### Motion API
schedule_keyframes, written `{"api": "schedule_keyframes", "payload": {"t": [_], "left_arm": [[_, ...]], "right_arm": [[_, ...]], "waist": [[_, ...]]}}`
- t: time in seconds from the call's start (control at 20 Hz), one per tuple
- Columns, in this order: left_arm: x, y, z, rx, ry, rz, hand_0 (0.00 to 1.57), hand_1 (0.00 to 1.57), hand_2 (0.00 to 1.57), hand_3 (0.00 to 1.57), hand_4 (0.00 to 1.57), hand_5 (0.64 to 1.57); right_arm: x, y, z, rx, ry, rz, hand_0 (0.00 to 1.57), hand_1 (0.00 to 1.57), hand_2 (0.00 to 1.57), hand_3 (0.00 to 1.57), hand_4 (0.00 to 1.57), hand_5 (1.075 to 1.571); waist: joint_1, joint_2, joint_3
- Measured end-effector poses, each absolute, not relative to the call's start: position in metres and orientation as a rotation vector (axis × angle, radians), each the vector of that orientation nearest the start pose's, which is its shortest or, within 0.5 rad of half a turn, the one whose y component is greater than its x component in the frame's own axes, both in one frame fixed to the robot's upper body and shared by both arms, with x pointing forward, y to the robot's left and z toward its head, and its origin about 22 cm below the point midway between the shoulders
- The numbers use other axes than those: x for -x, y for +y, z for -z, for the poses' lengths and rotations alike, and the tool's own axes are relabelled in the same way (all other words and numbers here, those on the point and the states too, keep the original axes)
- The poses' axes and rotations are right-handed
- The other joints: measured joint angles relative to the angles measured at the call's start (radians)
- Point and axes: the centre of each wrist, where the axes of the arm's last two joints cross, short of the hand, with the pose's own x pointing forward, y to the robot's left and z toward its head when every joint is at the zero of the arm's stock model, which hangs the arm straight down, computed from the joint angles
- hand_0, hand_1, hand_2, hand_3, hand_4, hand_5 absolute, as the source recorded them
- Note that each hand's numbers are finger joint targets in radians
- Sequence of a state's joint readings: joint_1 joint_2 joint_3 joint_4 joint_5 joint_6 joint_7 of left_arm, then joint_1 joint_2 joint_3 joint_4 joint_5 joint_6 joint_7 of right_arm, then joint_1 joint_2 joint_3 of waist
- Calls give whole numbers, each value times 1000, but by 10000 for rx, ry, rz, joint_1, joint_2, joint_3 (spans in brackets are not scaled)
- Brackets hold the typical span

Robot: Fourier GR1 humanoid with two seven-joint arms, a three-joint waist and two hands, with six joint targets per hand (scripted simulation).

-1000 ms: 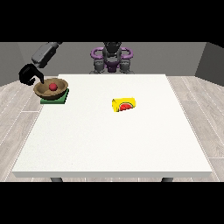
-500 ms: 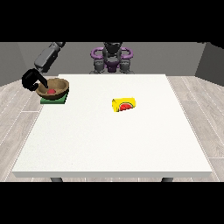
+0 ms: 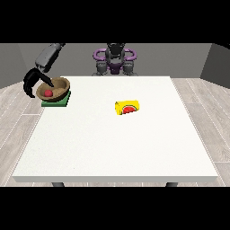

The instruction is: Pick the cup and pour the ball into the bowl, then pick the bowl and place it on the pad

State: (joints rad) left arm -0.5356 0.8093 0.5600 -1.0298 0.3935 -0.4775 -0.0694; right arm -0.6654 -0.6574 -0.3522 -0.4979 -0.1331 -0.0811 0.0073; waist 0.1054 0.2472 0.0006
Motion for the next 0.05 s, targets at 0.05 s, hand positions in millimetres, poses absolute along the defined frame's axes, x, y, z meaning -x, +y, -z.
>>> {"api": "schedule_keyframes", "payload": {"t": [0.05], "left_arm": [[-302,500,-209,-2001,-19408,542,0,0,0,0,1190,1569]], "right_arm": [[-351,-466,-80,5596,-12748,2772,0,0,0,0,200,1375]], "waist": [[-52,-209,2]]}}
